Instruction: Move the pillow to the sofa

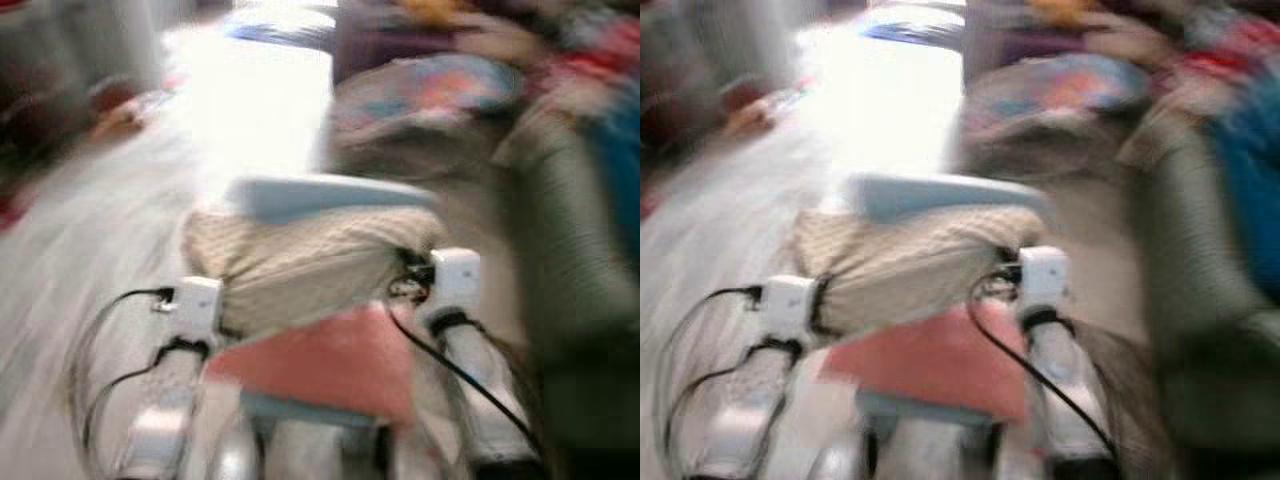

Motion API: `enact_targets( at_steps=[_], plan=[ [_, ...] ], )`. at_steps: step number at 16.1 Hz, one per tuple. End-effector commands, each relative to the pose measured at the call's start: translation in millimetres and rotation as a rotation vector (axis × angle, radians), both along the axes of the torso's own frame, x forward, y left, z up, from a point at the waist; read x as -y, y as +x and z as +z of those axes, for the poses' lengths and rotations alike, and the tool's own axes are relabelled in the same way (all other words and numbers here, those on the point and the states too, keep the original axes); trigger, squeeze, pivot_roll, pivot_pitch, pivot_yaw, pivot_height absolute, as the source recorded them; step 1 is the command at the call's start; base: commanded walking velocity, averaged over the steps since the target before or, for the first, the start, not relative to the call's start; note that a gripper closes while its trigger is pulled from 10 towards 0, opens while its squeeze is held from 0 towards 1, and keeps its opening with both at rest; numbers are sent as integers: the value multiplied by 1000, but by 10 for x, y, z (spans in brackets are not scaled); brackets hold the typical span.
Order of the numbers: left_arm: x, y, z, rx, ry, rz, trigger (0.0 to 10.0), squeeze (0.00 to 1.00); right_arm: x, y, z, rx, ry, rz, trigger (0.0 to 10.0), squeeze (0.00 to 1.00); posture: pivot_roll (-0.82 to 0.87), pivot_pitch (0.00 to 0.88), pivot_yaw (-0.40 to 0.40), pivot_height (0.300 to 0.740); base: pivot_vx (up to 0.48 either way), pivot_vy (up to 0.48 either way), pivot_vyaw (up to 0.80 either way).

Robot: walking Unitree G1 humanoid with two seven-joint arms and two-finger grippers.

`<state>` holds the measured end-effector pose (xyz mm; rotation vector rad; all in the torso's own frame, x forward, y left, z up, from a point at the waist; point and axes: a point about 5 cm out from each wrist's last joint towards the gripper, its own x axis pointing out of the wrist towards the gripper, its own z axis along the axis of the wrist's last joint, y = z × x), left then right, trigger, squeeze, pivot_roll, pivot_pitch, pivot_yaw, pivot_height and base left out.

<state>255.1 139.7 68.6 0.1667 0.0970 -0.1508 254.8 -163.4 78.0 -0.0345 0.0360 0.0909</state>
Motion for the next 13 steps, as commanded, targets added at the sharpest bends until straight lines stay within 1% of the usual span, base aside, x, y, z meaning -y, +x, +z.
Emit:
enact_targets(
  at_steps=[1,2,3,5,7,11,13],
  plan=[
    [41,-45,1,11,4,-14,10000,0,87,46,84,33,4,-50,10000,0,-21,0,-16,740,0,0,0],
    [42,-46,-9,3,16,-2,10000,0,79,49,88,35,7,-48,10000,0,-22,0,-16,740,0,0,0],
    [60,-52,-23,-9,2,-6,10000,0,67,48,89,34,8,-45,10000,0,-22,0,-16,740,0,0,0],
    [79,-64,-34,-11,15,-18,10000,0,50,41,85,31,12,-40,10000,0,-23,0,-17,740,0,0,0],
    [86,-61,-38,-16,2,-19,10000,0,60,41,86,31,12,-42,10000,0,-24,0,-17,740,0,0,0],
    [111,-57,-16,-5,-10,-49,10000,0,64,49,83,26,18,-47,10000,0,-25,0,-20,740,0,0,0],
    [131,-37,10,1,-20,-58,10000,0,70,63,73,11,40,-48,10000,0,-26,0,-22,740,0,0,0]
  ],
)
